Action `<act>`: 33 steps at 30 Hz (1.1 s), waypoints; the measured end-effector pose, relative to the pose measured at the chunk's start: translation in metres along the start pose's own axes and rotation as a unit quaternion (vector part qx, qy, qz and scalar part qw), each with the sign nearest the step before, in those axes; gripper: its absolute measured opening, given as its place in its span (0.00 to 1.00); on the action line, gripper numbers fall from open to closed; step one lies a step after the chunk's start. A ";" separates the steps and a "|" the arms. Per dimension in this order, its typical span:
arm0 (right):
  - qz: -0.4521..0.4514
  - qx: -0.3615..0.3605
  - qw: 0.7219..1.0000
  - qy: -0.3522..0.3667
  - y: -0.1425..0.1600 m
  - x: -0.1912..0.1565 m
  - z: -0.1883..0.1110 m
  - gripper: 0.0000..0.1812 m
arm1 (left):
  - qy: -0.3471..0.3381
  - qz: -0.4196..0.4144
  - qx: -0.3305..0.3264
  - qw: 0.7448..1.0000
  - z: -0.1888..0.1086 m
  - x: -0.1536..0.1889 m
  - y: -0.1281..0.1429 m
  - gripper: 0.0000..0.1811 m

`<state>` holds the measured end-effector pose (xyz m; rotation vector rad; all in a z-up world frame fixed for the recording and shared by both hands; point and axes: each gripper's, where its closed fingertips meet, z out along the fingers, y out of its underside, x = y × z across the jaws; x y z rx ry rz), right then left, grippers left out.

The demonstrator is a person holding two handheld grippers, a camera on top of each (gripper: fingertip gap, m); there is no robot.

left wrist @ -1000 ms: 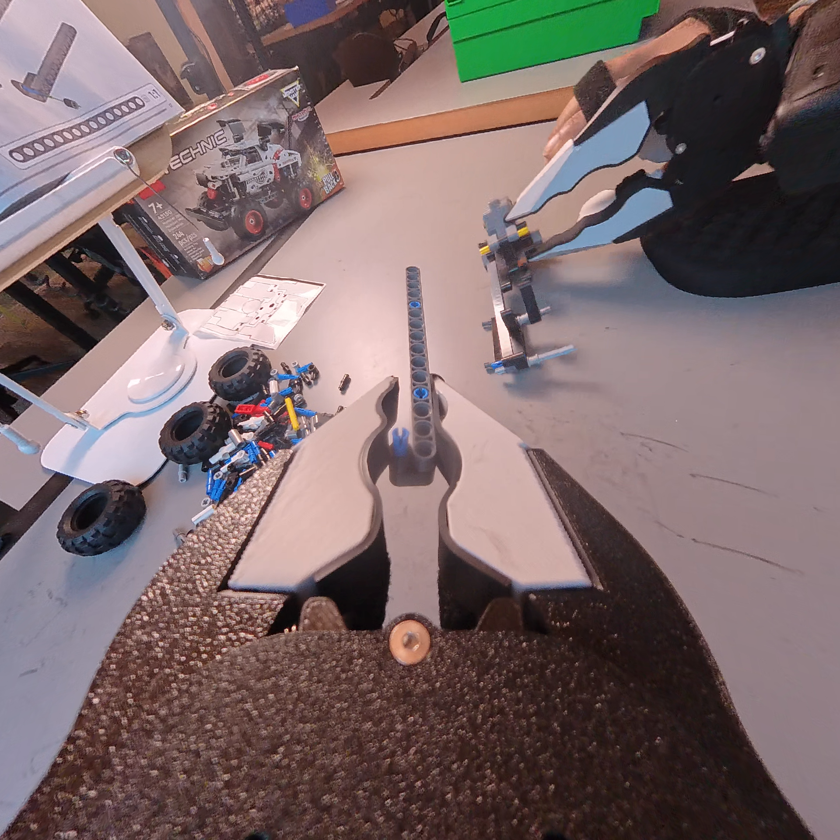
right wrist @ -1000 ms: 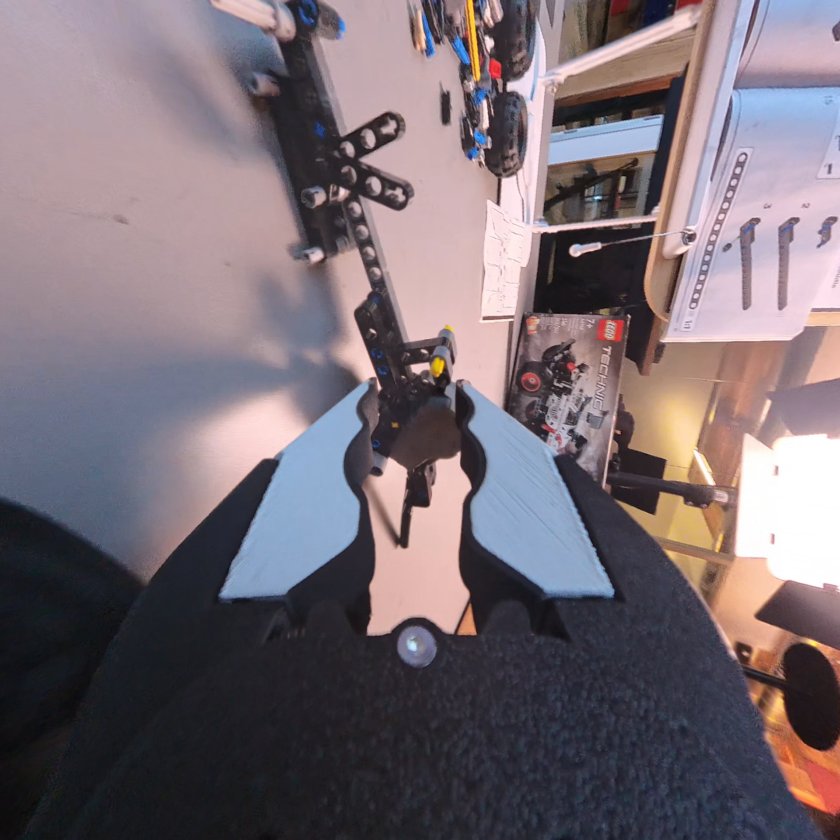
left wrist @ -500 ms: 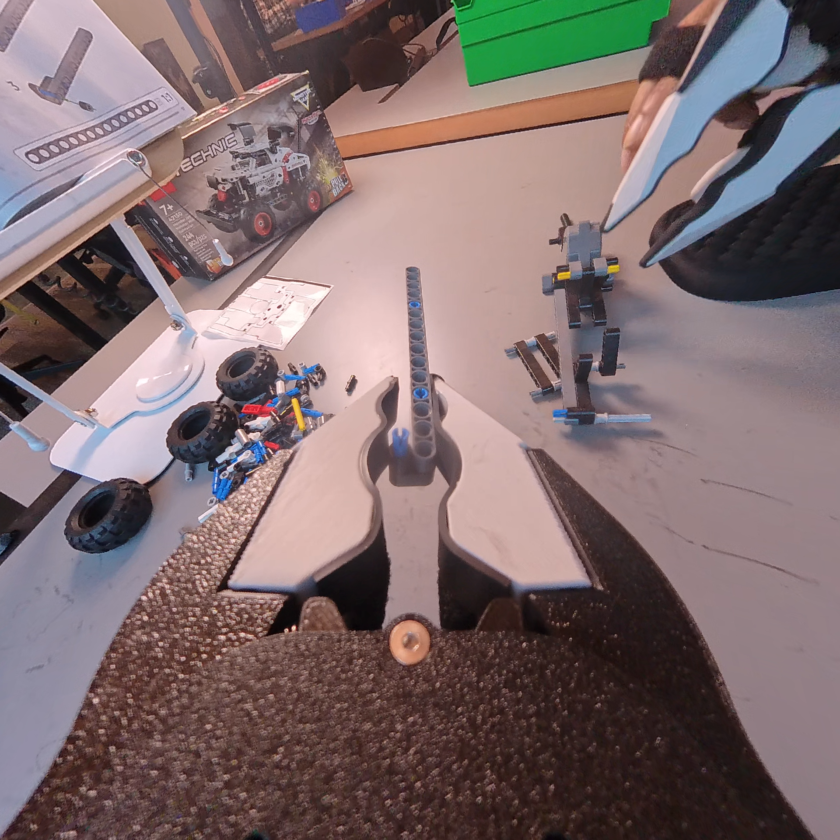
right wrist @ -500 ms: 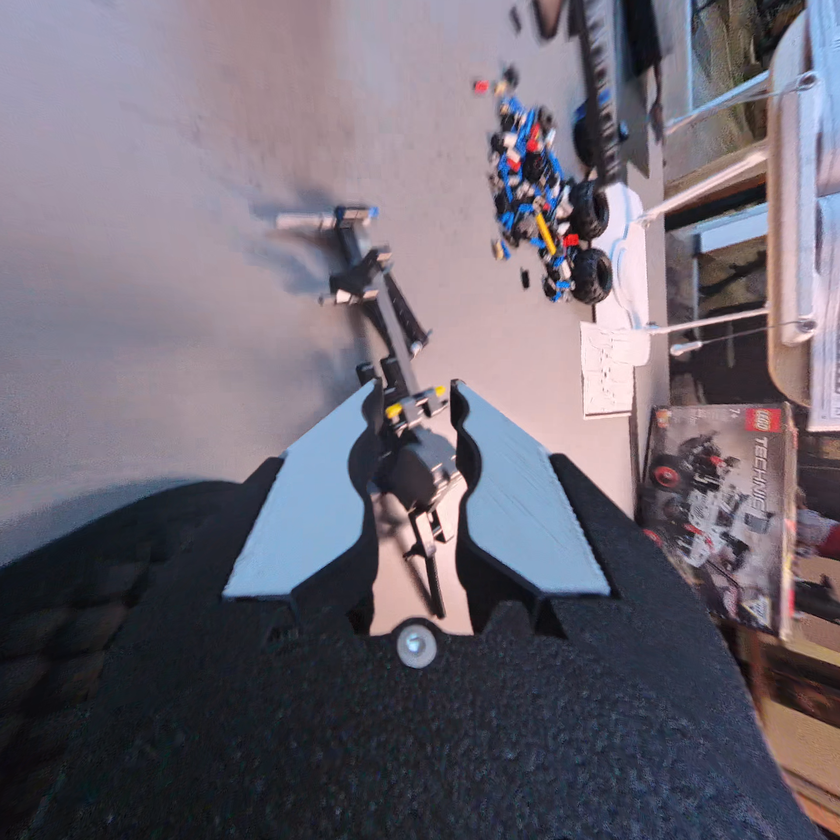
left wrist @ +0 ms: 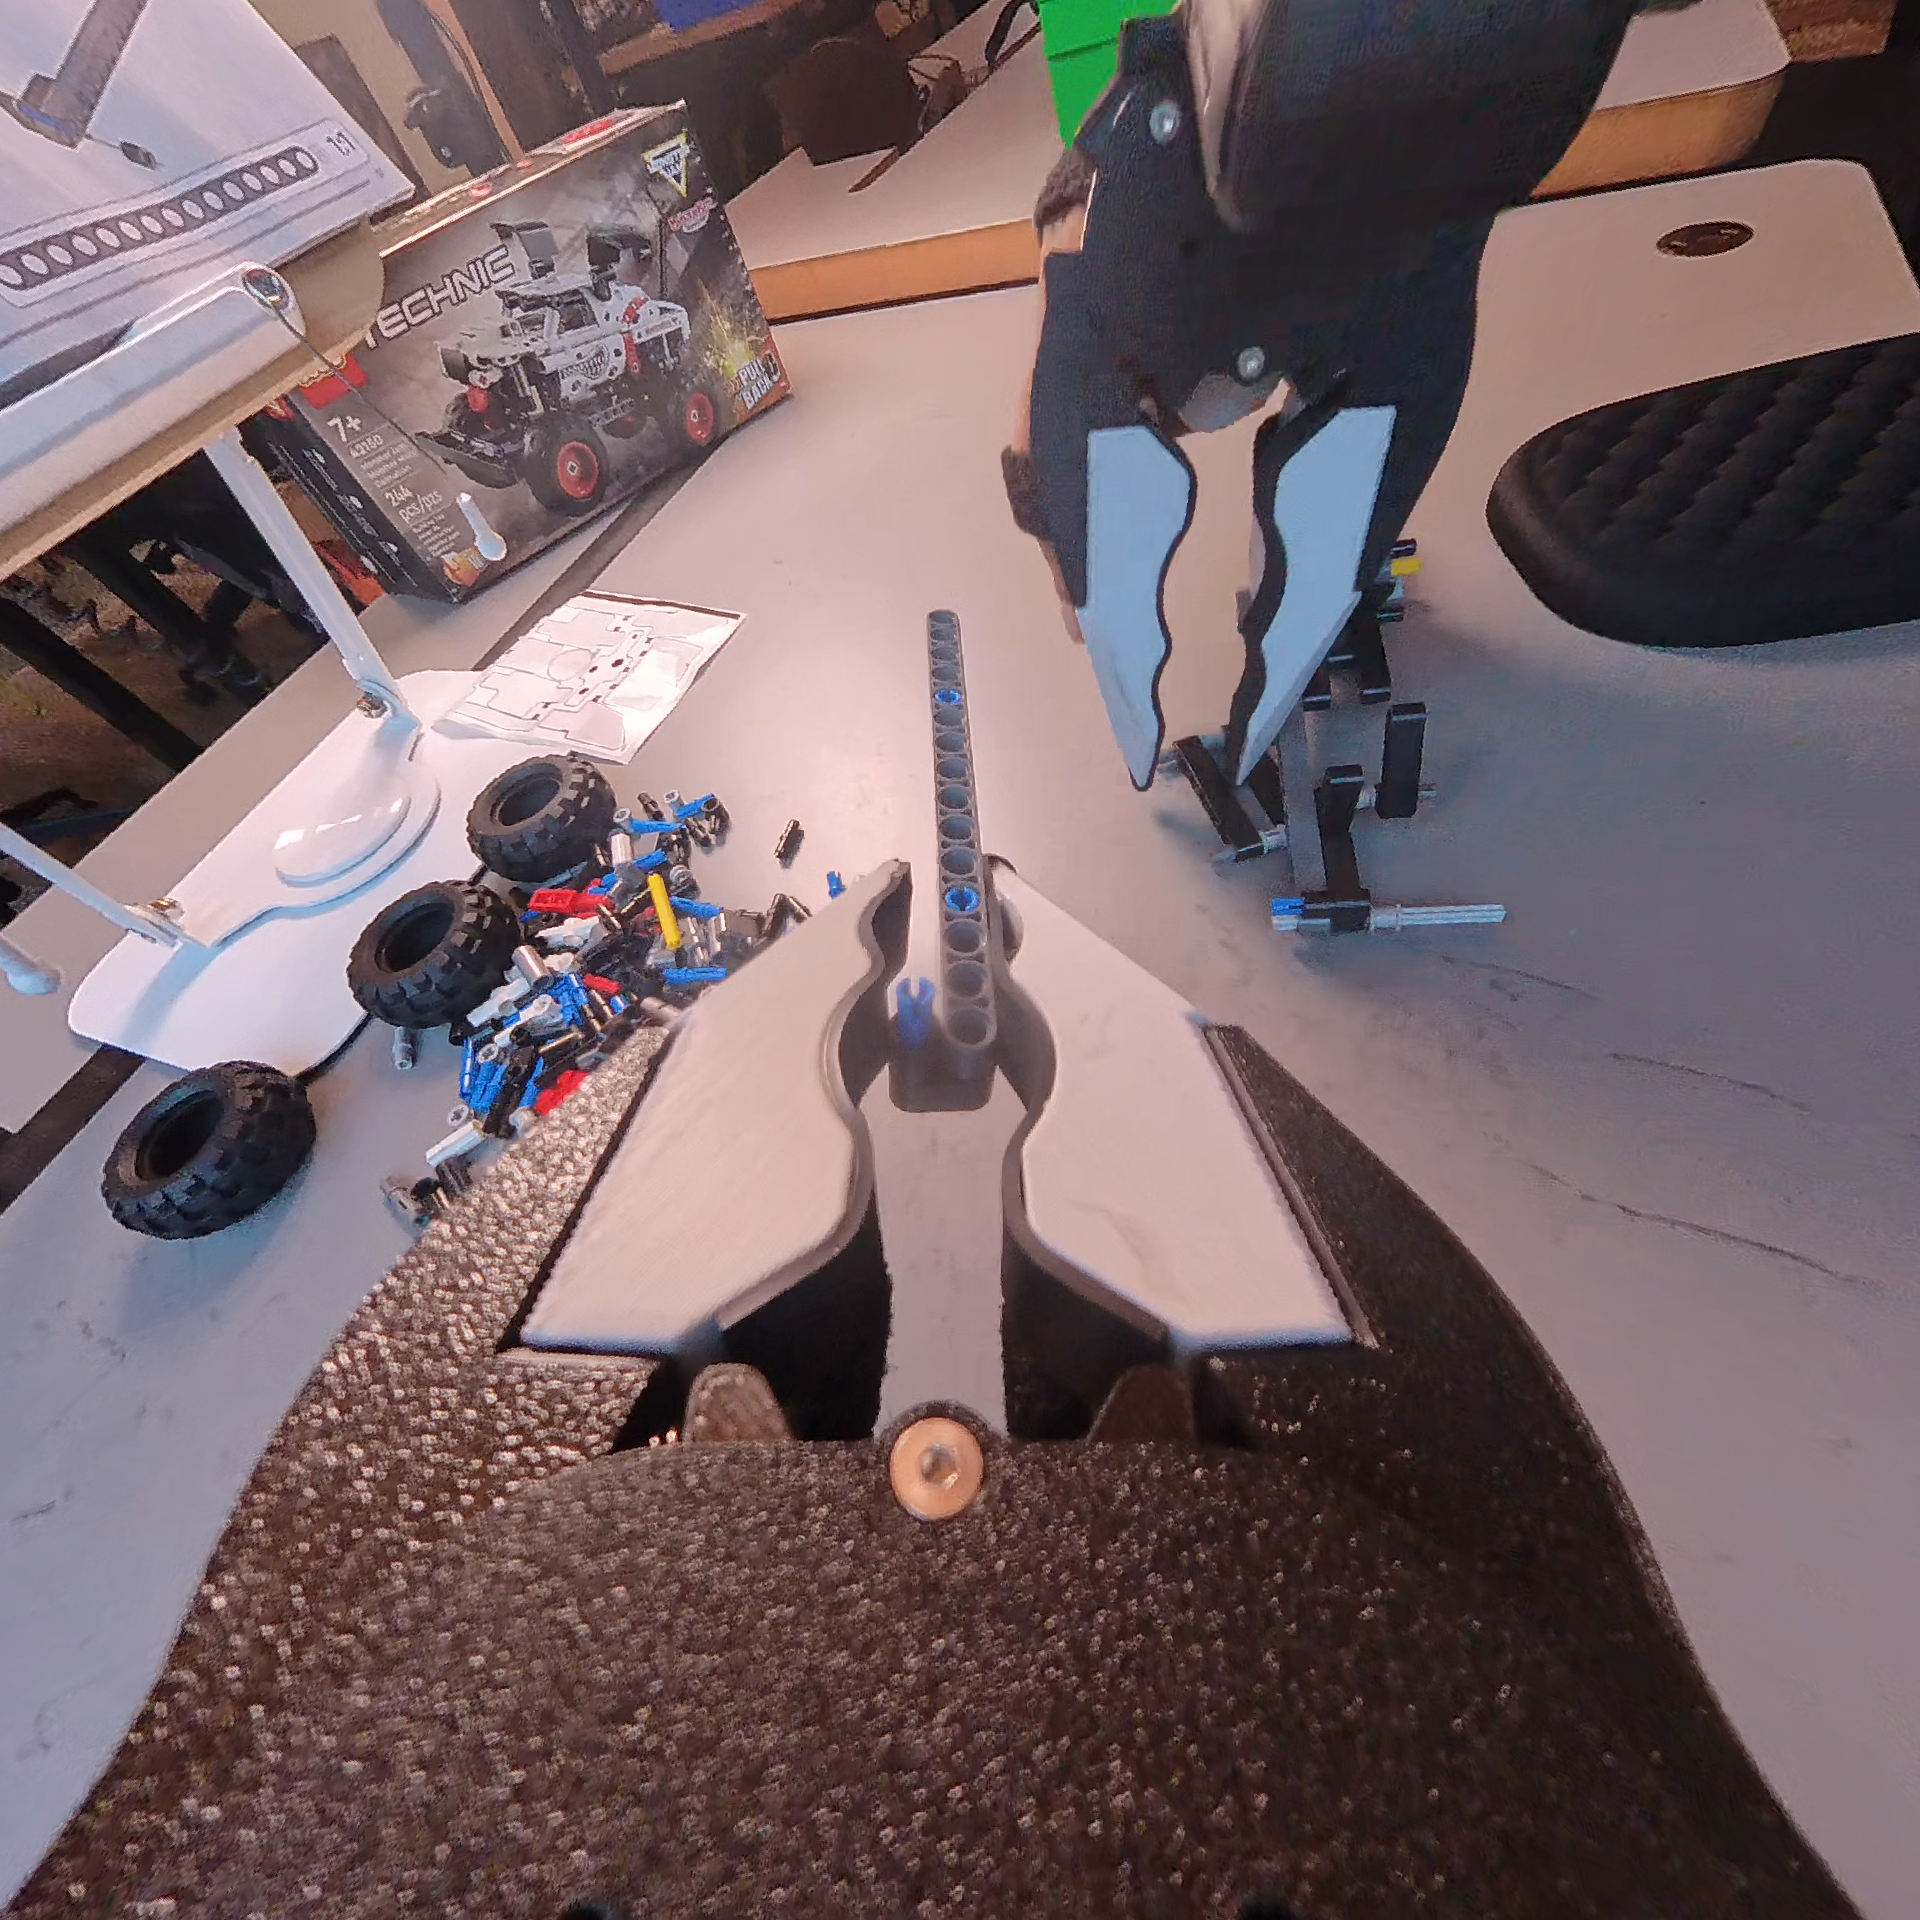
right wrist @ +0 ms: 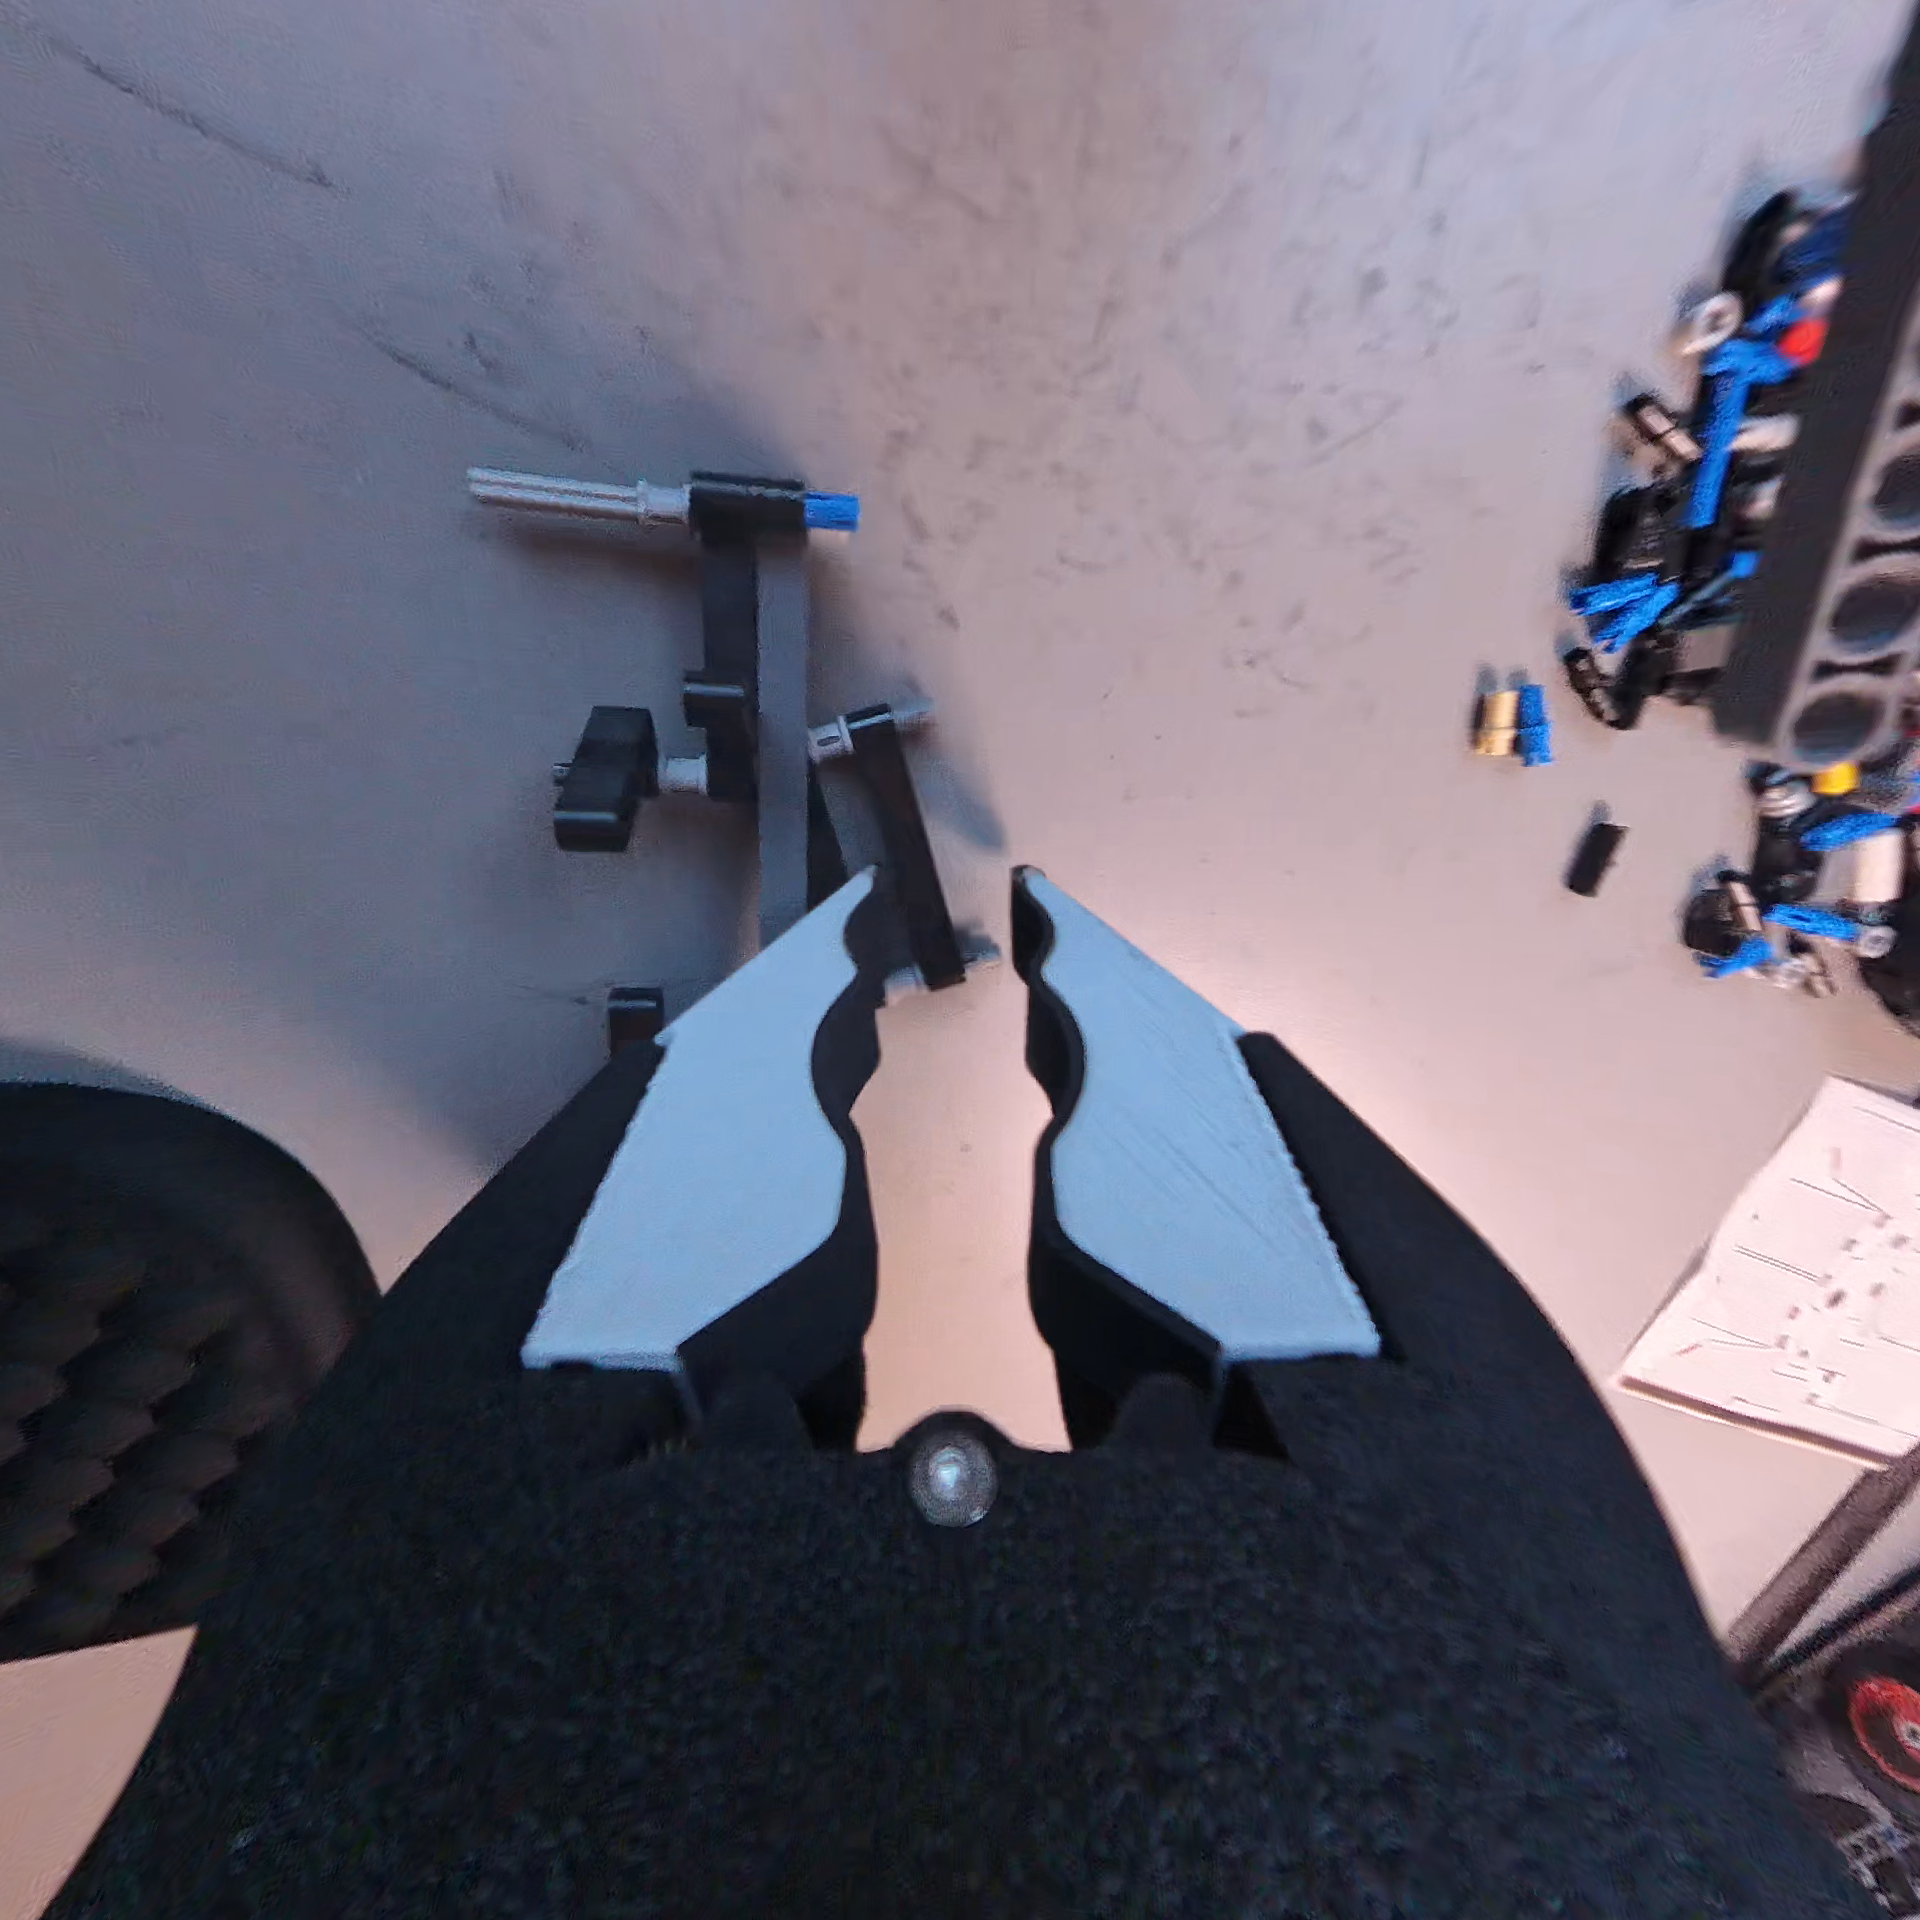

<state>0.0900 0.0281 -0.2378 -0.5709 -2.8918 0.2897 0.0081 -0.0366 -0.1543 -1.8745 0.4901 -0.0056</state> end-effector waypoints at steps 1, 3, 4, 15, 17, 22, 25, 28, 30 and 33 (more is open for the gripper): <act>0.009 -0.001 1.000 -0.017 0.001 -0.001 0.001 0.06 | 0.001 -0.002 0.000 1.000 0.000 0.000 0.001 0.07; 0.026 0.002 1.000 0.003 0.008 0.014 -0.002 0.04 | 0.003 -0.004 0.000 1.000 -0.001 -0.001 0.003 0.07; 0.035 -0.007 0.999 0.009 0.019 0.020 -0.004 0.04 | 0.005 -0.005 0.001 1.000 -0.001 -0.001 0.003 0.07; 0.187 0.007 0.978 0.090 0.100 0.052 -0.040 0.04 | 0.014 -0.006 -0.006 1.000 0.006 0.005 0.007 0.07; 0.202 -0.036 0.973 0.102 0.128 0.054 -0.046 0.04 | 0.015 -0.007 -0.009 1.000 0.007 0.006 0.007 0.07; 0.268 -0.126 0.950 0.096 0.202 0.049 -0.042 0.04 | 0.016 -0.001 -0.009 1.000 0.009 0.009 0.006 0.07; 0.311 -0.126 0.934 0.123 0.217 0.054 -0.047 0.11 | 0.016 -0.002 -0.010 1.000 0.009 0.010 0.006 0.07; 0.303 -0.100 0.935 0.155 0.207 0.056 -0.064 0.17 | 0.017 -0.003 -0.011 1.000 0.009 0.009 0.007 0.07; 0.303 -0.048 0.938 0.158 0.180 0.052 -0.078 0.19 | 0.017 -0.005 -0.012 1.000 0.010 0.008 0.008 0.07; 0.294 0.077 0.950 0.076 0.110 0.019 -0.084 0.26 | 0.017 -0.005 -0.011 1.000 0.010 0.008 0.008 0.07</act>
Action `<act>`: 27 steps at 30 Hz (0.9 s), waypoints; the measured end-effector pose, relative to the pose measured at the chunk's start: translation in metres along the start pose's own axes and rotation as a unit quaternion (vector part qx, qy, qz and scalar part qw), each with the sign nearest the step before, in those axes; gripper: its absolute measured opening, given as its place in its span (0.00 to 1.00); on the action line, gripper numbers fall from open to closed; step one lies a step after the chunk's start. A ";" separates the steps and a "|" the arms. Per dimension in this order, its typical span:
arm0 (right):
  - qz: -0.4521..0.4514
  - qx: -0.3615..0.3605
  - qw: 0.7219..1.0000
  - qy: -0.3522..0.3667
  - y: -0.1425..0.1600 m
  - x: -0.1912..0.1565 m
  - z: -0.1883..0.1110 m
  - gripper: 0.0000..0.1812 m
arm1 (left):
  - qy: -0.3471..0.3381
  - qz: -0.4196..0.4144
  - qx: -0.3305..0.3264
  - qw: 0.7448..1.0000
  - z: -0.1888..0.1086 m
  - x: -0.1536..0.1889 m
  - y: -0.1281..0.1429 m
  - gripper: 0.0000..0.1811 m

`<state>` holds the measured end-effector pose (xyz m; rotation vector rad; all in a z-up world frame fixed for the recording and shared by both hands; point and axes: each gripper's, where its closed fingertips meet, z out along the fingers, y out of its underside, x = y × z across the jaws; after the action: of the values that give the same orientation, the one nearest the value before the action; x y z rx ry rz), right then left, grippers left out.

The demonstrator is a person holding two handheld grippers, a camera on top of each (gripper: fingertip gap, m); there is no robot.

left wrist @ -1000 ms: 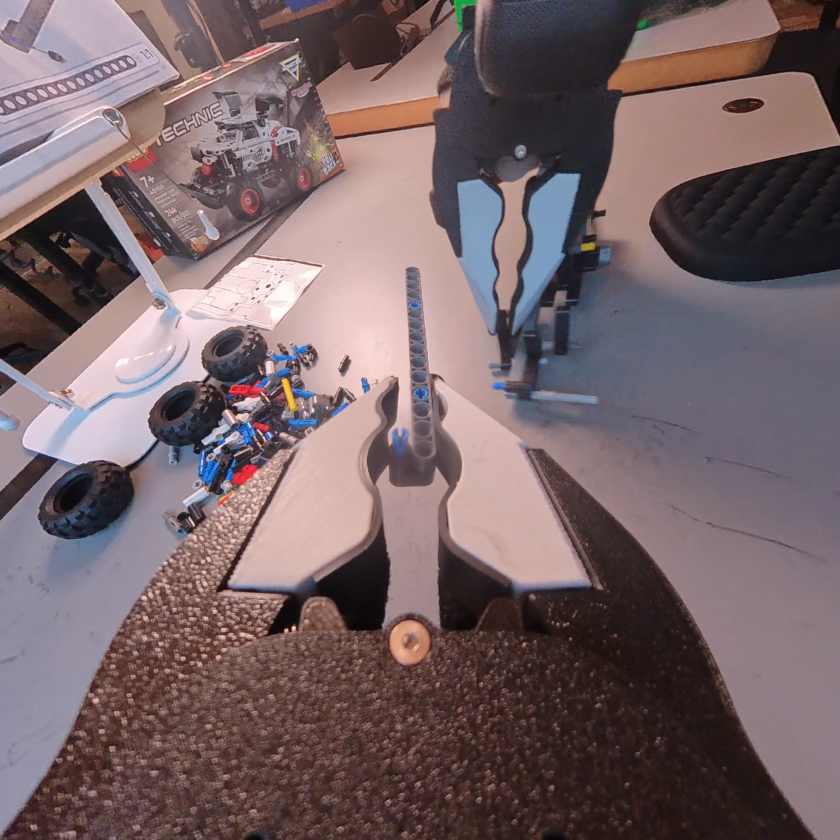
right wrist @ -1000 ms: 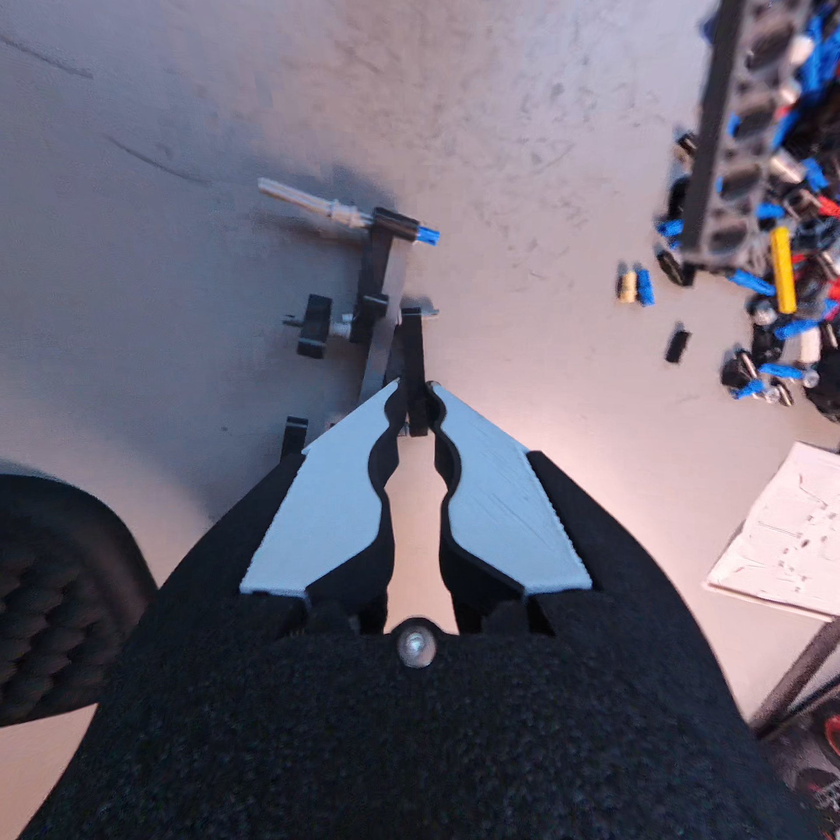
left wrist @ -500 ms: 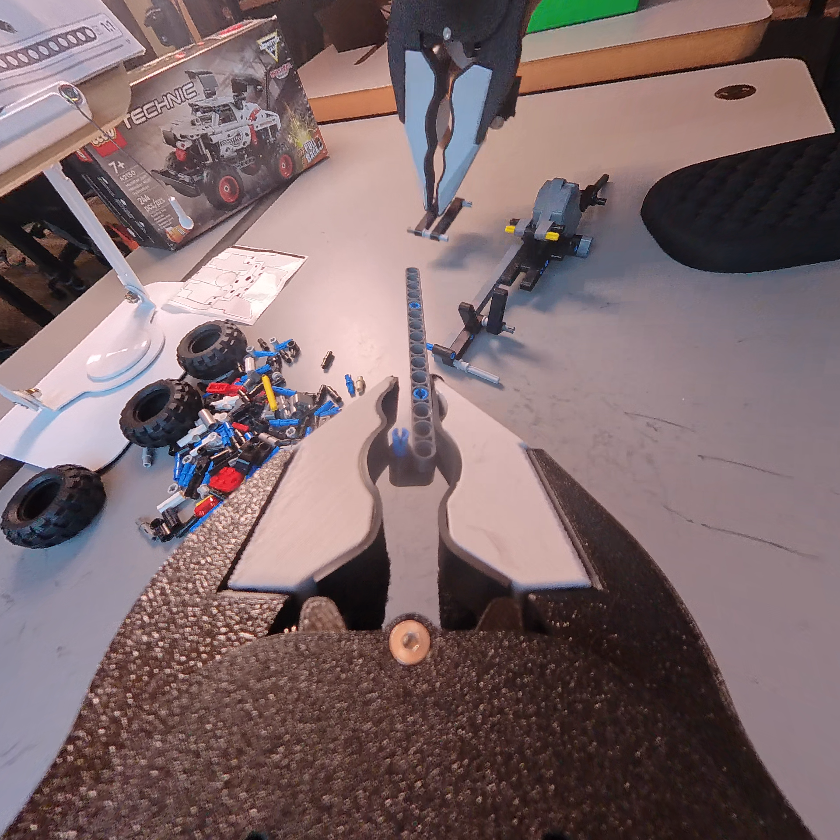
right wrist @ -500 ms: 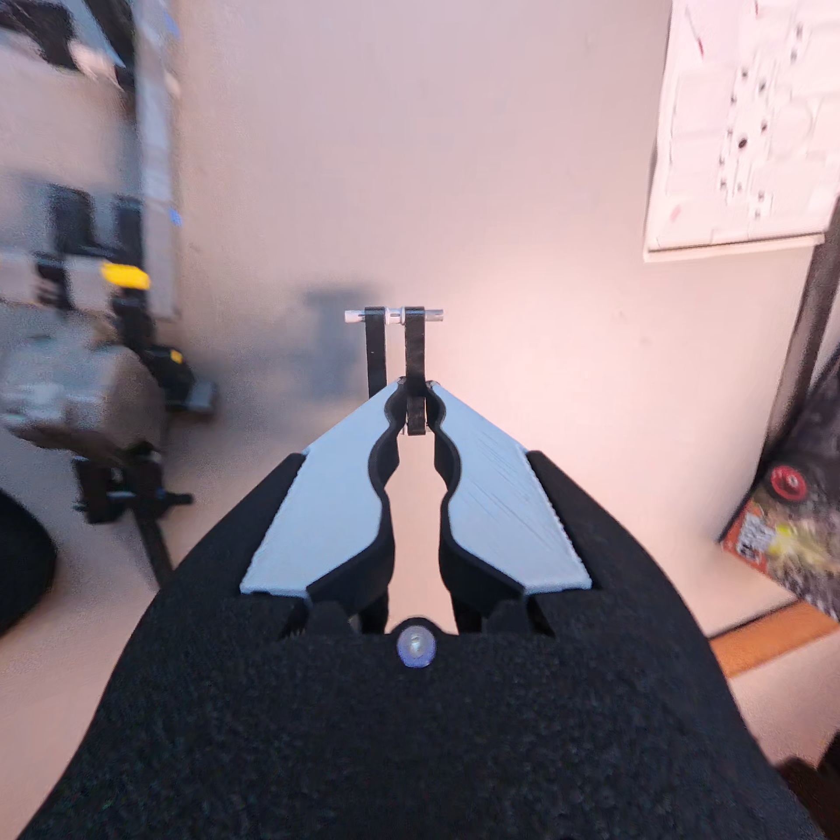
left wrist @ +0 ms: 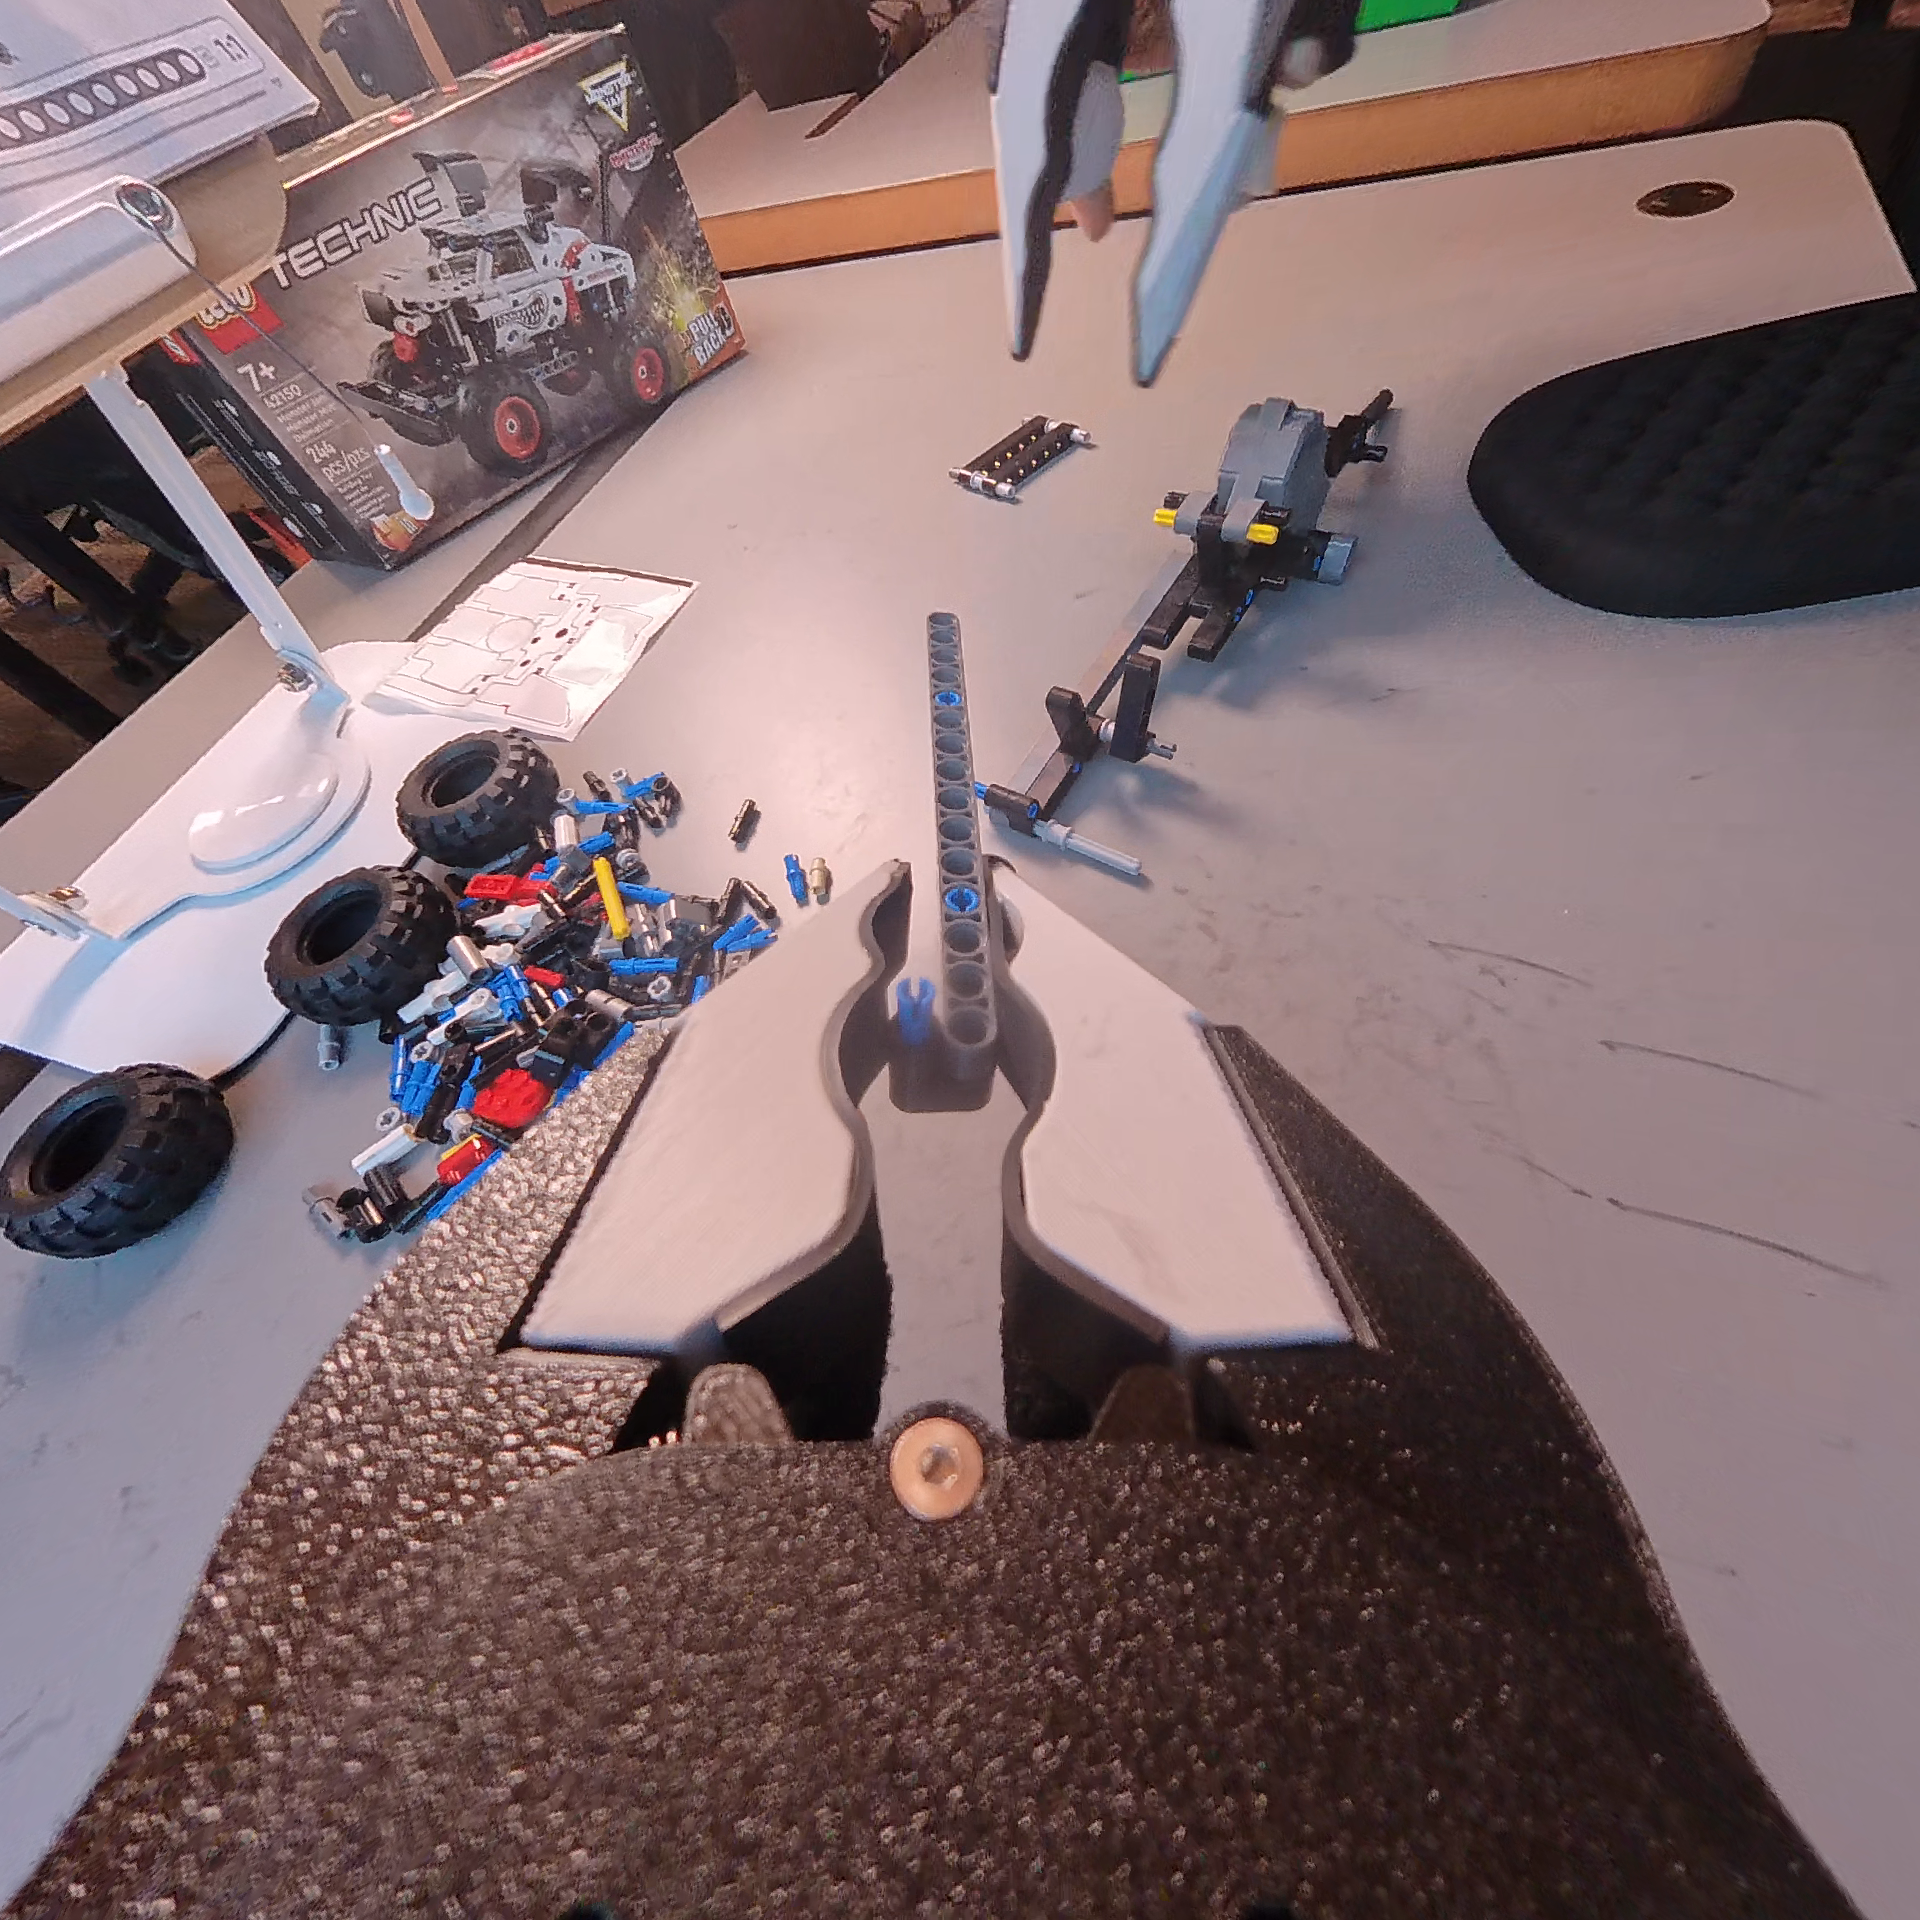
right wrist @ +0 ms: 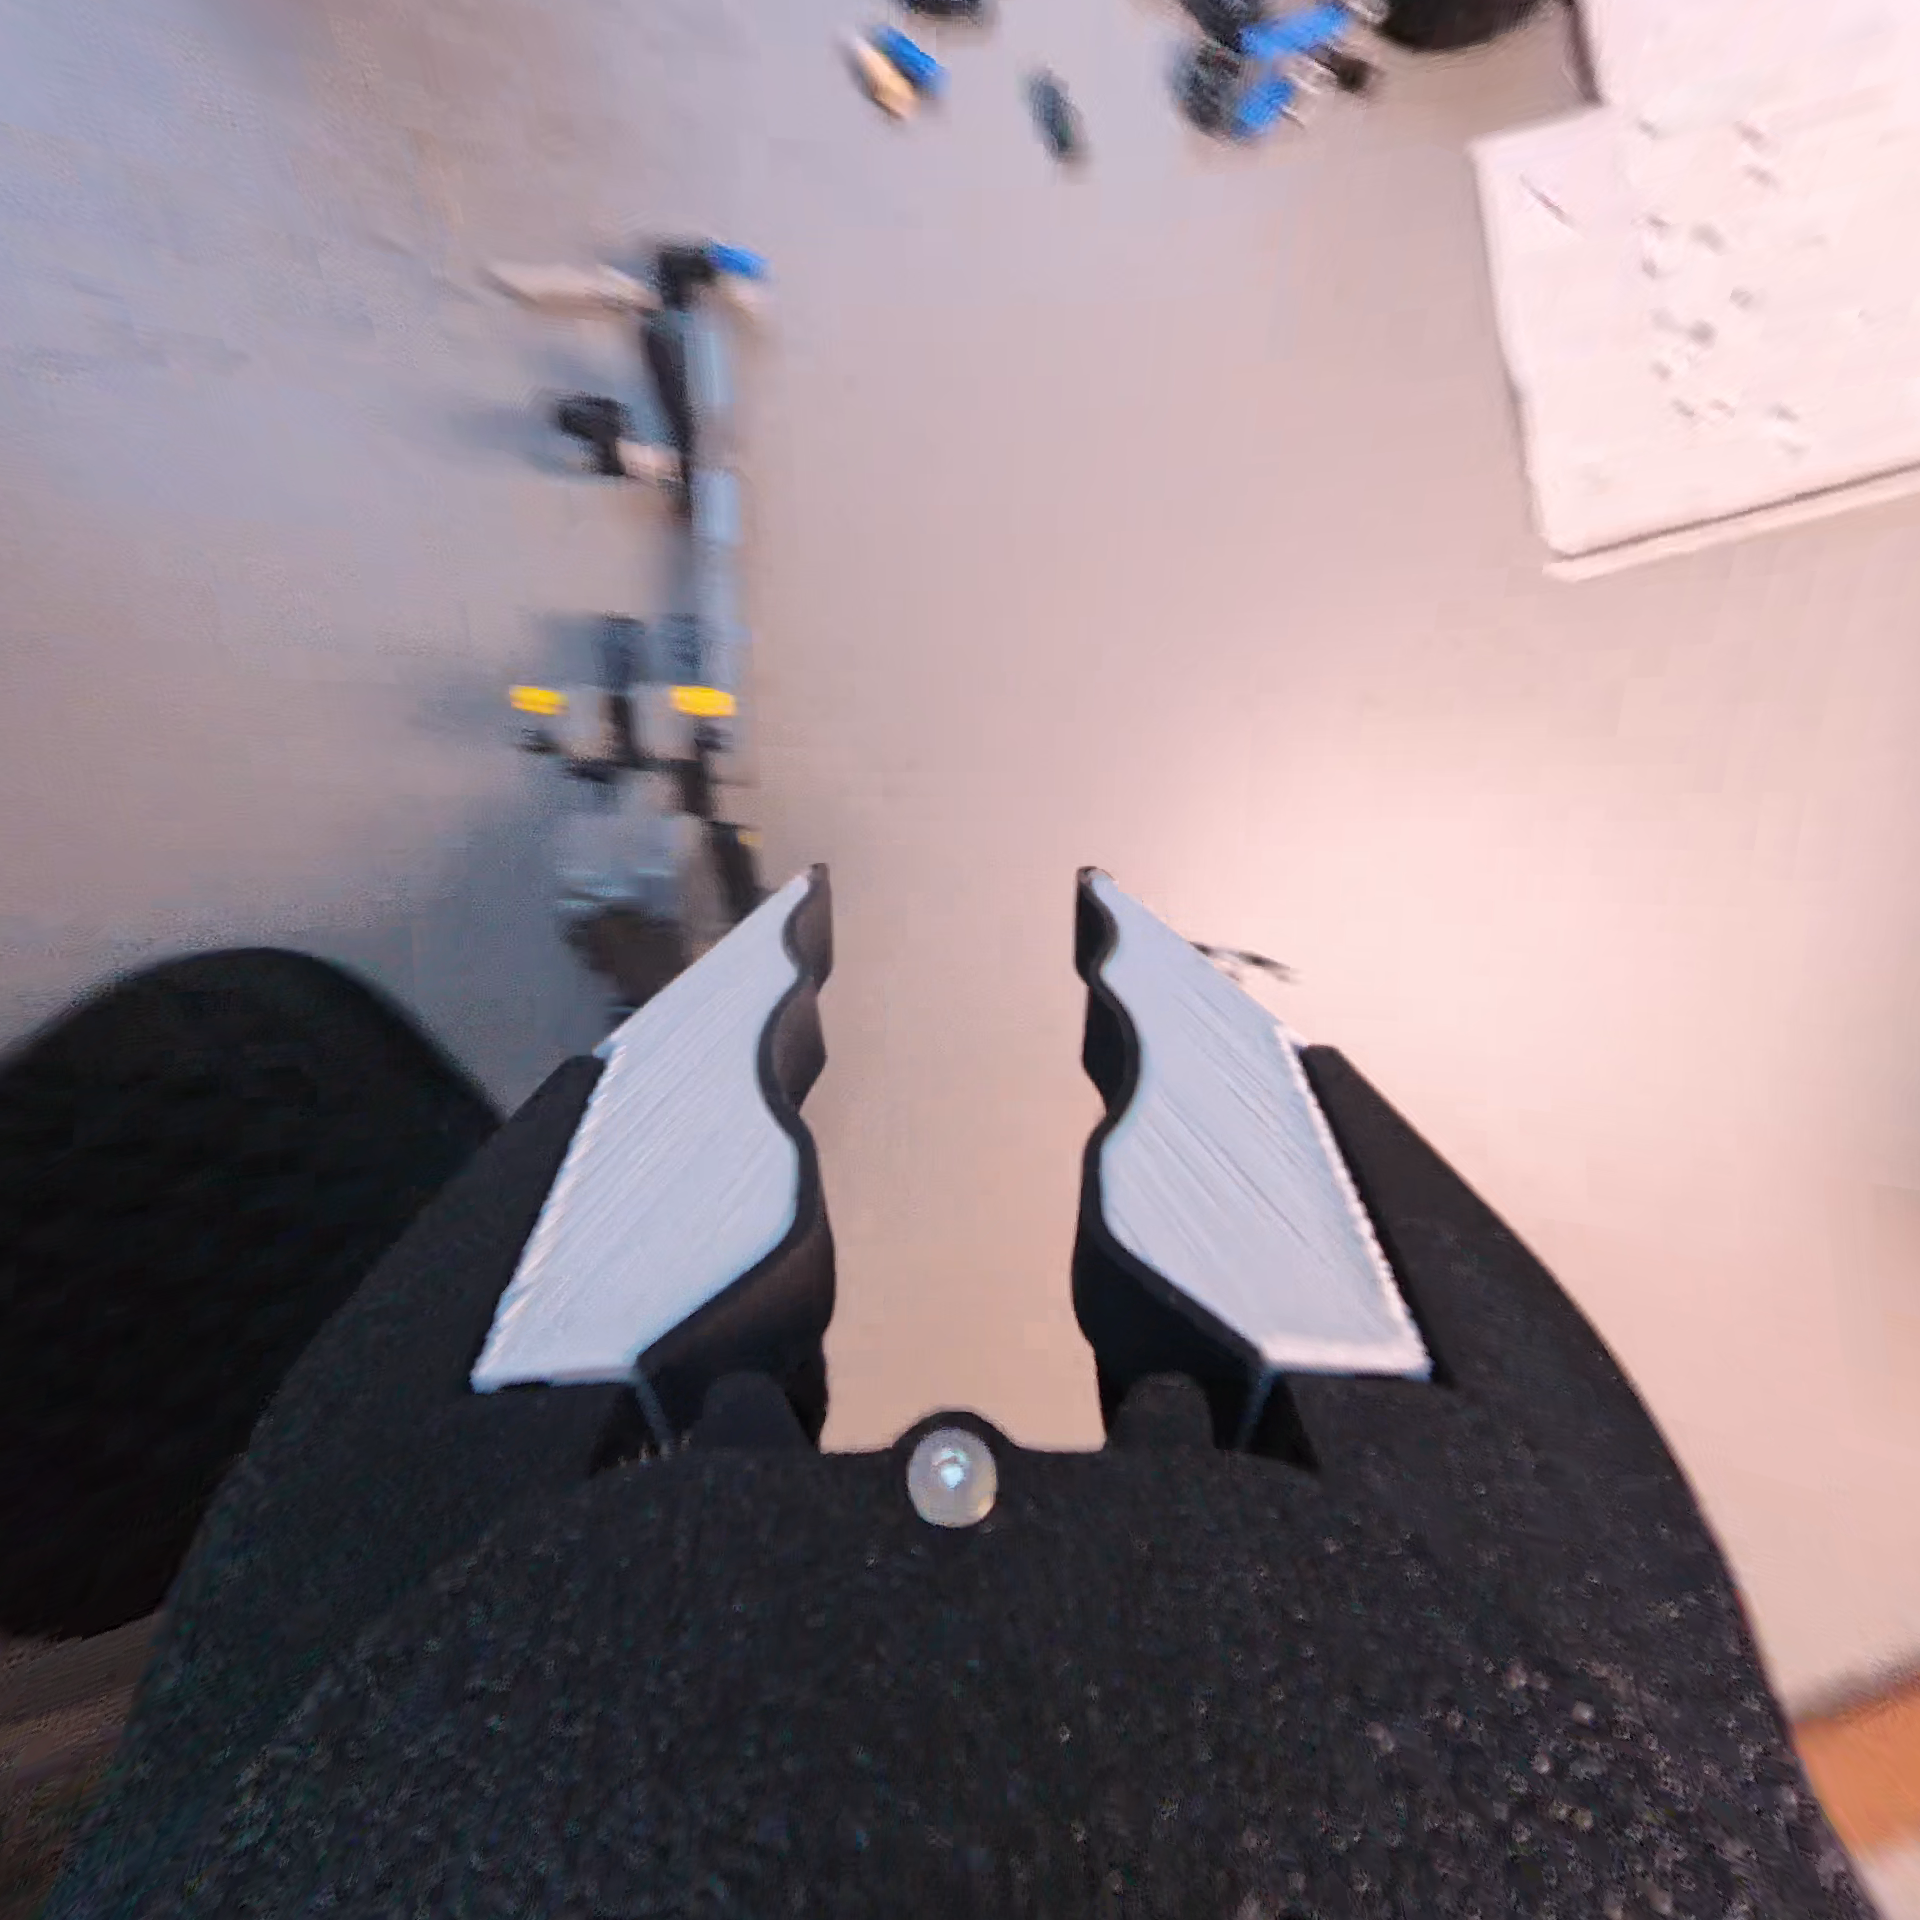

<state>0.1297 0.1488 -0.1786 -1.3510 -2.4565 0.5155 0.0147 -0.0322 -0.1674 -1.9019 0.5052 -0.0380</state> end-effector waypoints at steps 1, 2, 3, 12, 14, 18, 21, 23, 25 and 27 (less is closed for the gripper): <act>0.004 0.012 0.999 -0.050 -0.006 -0.025 0.001 0.31 | 0.000 0.001 0.001 1.000 0.000 0.000 -0.001 0.07; 0.007 0.006 0.996 -0.092 -0.005 -0.047 0.004 0.36 | -0.001 0.001 0.002 1.000 0.000 0.000 -0.001 0.07; -0.001 -0.015 0.995 -0.103 0.001 -0.057 0.010 0.36 | -0.001 0.002 0.002 1.000 -0.001 0.000 -0.002 0.07; -0.116 -0.147 0.982 -0.025 0.042 -0.017 0.029 0.15 | -0.001 0.004 0.002 1.000 0.000 0.003 -0.004 0.07; -0.106 -0.168 0.980 -0.010 0.050 0.002 0.027 0.15 | 0.000 0.004 0.001 1.000 0.001 0.004 -0.003 0.07; -0.075 -0.191 0.979 0.009 0.058 0.021 0.019 0.26 | 0.001 0.003 0.003 1.000 0.000 0.005 -0.003 0.07; -0.060 -0.098 0.992 0.054 0.018 0.027 -0.005 0.29 | 0.003 -0.003 0.007 1.000 -0.001 0.004 -0.004 0.07; -0.075 0.040 0.993 0.077 -0.040 0.015 -0.023 0.27 | 0.010 -0.011 0.014 1.000 -0.001 0.004 -0.005 0.07; -0.123 0.171 0.973 0.090 -0.096 -0.014 -0.035 0.26 | 0.019 -0.021 0.026 0.999 -0.001 0.006 -0.009 0.07; -0.159 0.254 0.950 0.088 -0.134 -0.049 -0.032 0.26 | 0.021 -0.017 0.036 0.999 -0.003 0.007 -0.013 0.07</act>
<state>0.0685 0.0456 -0.0943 -0.7446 -2.1305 0.8306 0.0248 -0.0337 -0.1565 -1.8416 0.4933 -0.1170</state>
